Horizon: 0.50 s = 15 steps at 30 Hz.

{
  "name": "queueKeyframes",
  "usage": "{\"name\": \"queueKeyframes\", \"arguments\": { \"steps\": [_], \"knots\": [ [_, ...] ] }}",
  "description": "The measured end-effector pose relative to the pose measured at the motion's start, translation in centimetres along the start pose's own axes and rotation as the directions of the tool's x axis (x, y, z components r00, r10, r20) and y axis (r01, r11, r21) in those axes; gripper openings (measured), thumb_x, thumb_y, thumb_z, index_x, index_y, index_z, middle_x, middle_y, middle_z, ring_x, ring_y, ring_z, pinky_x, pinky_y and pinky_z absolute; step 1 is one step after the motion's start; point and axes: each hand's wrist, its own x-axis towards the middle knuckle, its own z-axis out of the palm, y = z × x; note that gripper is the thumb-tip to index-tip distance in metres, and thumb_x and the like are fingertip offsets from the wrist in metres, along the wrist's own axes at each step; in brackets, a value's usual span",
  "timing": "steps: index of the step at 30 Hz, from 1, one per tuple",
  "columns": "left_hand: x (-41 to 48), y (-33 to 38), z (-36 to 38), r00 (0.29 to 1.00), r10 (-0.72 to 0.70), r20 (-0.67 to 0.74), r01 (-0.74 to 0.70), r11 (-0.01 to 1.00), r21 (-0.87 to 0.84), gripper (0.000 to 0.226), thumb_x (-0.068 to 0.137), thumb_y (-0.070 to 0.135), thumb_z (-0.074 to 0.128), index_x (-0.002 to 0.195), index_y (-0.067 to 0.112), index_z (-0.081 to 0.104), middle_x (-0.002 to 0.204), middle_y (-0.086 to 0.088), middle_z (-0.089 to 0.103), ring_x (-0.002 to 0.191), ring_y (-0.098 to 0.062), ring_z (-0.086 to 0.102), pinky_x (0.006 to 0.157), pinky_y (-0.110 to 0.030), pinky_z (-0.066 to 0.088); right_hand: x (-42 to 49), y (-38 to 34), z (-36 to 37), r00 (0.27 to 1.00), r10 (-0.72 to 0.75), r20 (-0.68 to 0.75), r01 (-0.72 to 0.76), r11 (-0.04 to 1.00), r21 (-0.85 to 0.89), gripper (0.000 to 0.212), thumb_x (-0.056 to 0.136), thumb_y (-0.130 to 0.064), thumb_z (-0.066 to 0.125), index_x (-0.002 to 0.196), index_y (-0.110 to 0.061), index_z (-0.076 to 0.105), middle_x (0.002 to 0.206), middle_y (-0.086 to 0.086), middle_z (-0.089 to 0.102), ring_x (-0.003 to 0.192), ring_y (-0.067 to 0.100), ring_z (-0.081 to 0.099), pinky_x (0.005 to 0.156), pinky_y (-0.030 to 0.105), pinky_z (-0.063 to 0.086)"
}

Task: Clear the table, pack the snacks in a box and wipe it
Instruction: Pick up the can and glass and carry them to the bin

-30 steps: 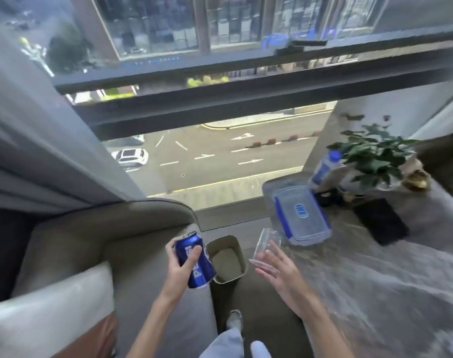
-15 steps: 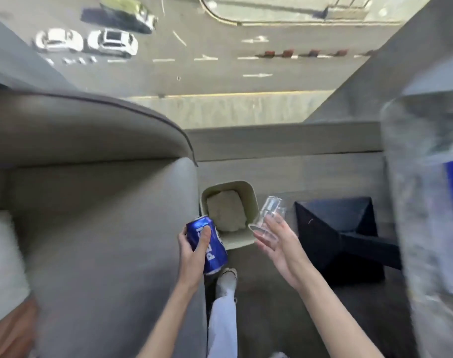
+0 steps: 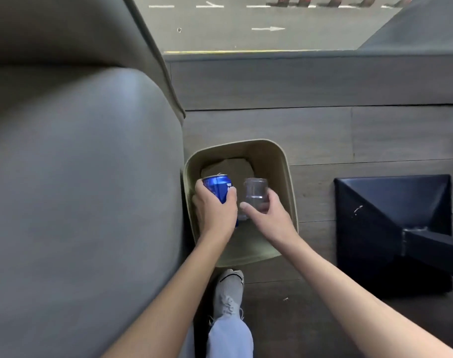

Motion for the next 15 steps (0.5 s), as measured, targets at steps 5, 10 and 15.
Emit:
{"name": "queueKeyframes", "arguments": {
  "steps": [5, 10, 15],
  "knots": [
    [3.7, -2.6, 3.0, 0.998, -0.058, -0.04, 0.064, 0.981, 0.182, 0.072, 0.087, 0.037, 0.062, 0.142, 0.013, 0.022, 0.135, -0.018, 0.041, 0.118, -0.041, 0.051, 0.099, -0.046, 0.045, 4.0, 1.6, 3.1, 0.995, -0.003, -0.104, -0.034, 0.936, -0.349, 0.076, 0.086, -0.043, 0.062, 0.146, -0.018, 0.023, 0.132, 0.015, 0.05, 0.121, 0.036, 0.052, 0.095, 0.041, 0.044],
    [5.8, -4.1, 4.7, 0.992, -0.064, -0.11, 0.09, 0.963, 0.253, 0.068, 0.087, 0.037, 0.062, 0.138, 0.011, 0.027, 0.133, -0.019, 0.042, 0.119, -0.041, 0.05, 0.098, -0.049, 0.045, 6.8, 3.7, 4.7, 0.99, 0.005, -0.14, -0.069, 0.887, -0.457, 0.076, 0.089, -0.039, 0.061, 0.147, -0.012, 0.02, 0.134, 0.019, 0.045, 0.122, 0.039, 0.05, 0.098, 0.045, 0.043],
    [5.5, -4.5, 4.8, 0.999, 0.002, -0.038, 0.011, 0.947, 0.322, 0.09, 0.085, 0.039, 0.066, 0.15, 0.01, 0.01, 0.148, -0.018, 0.027, 0.133, -0.037, 0.036, 0.106, -0.049, 0.039, 7.5, 4.6, 4.8, 0.99, 0.058, -0.129, -0.109, 0.893, -0.436, 0.087, 0.085, -0.051, 0.06, 0.15, -0.019, 0.011, 0.142, 0.018, 0.04, 0.127, 0.039, 0.046, 0.101, 0.045, 0.042]
  ]
}}
